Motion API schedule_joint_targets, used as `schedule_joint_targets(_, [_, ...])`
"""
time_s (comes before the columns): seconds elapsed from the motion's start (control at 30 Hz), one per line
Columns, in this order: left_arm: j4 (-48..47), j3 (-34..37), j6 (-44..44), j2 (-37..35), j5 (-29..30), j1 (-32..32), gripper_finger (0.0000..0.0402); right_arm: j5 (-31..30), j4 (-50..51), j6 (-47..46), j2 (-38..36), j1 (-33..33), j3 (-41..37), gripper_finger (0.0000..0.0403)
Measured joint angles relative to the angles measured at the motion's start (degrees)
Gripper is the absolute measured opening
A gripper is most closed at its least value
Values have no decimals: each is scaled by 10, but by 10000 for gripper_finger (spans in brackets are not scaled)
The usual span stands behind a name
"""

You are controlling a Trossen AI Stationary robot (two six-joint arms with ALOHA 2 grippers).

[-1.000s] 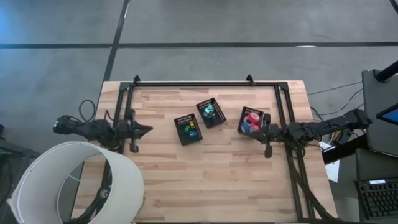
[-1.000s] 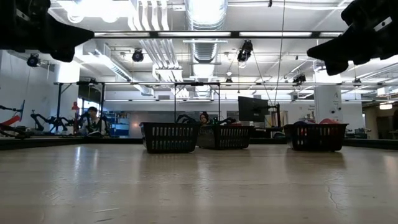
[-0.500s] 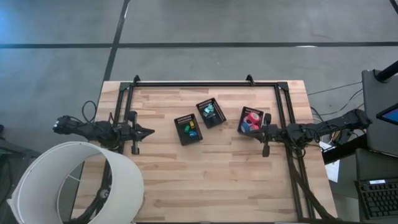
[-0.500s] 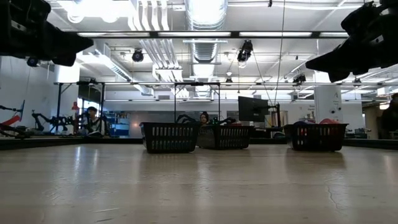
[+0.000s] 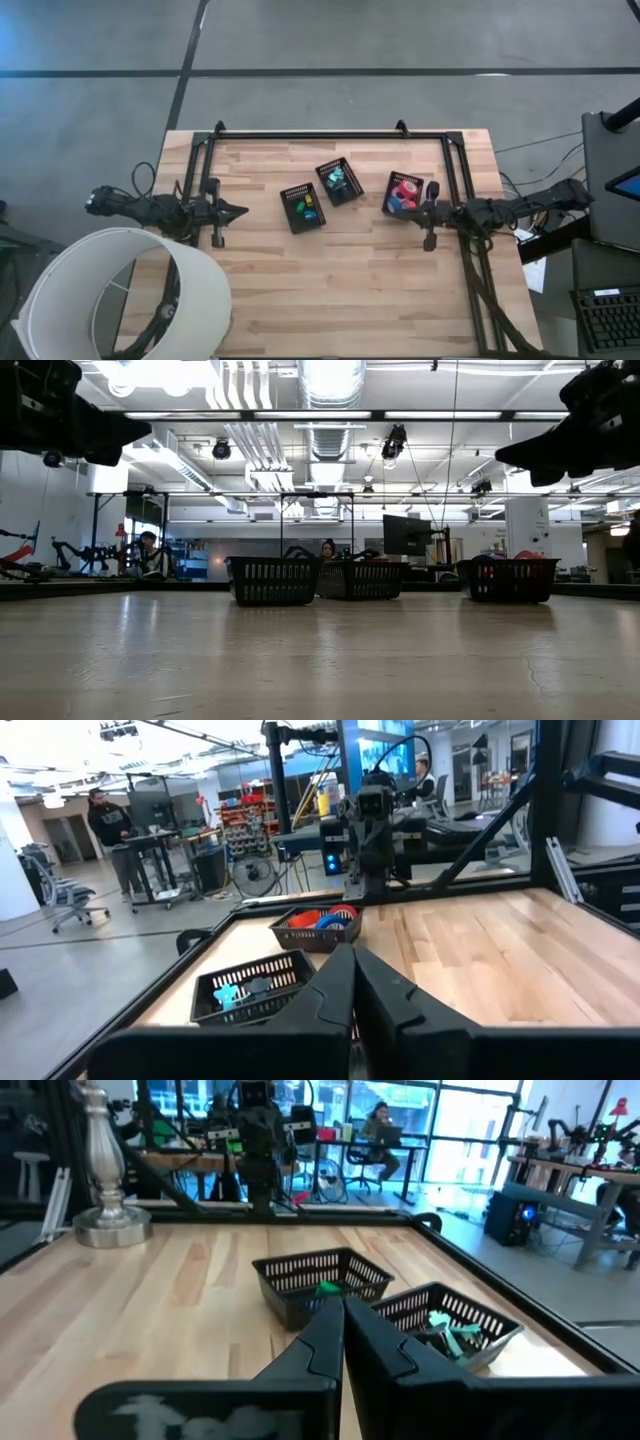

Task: Pick and place Stapler, Stapler remover, tape
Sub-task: Return to Home Position

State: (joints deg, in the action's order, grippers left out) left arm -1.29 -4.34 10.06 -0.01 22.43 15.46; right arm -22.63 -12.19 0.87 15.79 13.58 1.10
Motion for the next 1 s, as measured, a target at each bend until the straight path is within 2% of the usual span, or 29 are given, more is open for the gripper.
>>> schedule_joint_targets(0.4, [1,0,-5,0,1,0,5,0,40,20,-30,0,-6,8])
schedule_joint_targets(0.6, [-19,0,-20,0,21,0,12,0,87,23,-66,0,-6,8])
schedule_joint_targets(1.0, [-23,13,-31,0,25,0,8,1,87,43,-89,0,-6,8])
